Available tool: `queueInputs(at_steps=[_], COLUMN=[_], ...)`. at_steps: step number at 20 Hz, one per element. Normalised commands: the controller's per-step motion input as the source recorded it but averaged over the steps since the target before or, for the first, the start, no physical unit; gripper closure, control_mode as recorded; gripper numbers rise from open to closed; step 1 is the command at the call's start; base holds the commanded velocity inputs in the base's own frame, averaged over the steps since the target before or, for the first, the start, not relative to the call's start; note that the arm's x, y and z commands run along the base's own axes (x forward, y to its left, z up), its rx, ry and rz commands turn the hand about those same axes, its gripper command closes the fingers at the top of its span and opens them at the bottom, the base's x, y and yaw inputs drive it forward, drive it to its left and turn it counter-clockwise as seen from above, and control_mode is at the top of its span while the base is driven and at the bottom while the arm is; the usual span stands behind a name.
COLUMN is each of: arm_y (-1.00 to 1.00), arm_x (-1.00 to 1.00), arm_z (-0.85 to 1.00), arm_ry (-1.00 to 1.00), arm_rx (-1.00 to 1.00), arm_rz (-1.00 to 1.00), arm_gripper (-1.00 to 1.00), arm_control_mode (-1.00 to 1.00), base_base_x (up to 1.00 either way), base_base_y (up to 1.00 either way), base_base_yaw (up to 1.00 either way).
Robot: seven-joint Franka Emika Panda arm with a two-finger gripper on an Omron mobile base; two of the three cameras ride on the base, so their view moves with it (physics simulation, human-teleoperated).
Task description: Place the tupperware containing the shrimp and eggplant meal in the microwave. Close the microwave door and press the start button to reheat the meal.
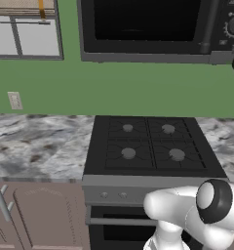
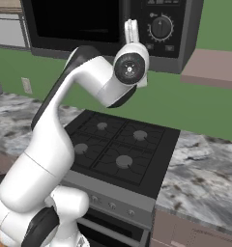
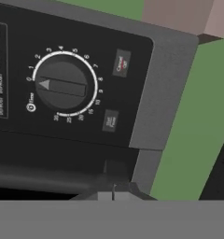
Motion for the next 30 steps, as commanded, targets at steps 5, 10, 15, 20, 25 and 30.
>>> queueInputs(at_steps=[5,10,15,20,25,30], arm_y=[-0.10,-0.11,-0.03,-0.01,-0.13,-0.21], arm_x=[0.19,0.20,0.26,0.28,0.25,0.22], arm_z=[0.05,0.00,0.00,0.00,0.00,-0.01], arm_ry=[0.00,0.00,0.01,0.00,0.00,0.00], arm_rx=[0.00,0.00,0.00,0.00,0.00,0.01], arm_rz=[0.00,0.00,0.00,0.00,0.00,0.00], arm_gripper=[1.00,1.00,1.00,1.00,1.00,1.00], arm_control_mode=[-1.00,-1.00,-1.00,-1.00,-1.00,-1.00], base_base_x=[0.00,0.00,0.00,0.00,0.00,0.00], base_base_y=[0.00,0.00,0.00,0.00,0.00,0.00], base_base_yaw=[0.00,0.00,0.00,0.00,0.00,0.00])
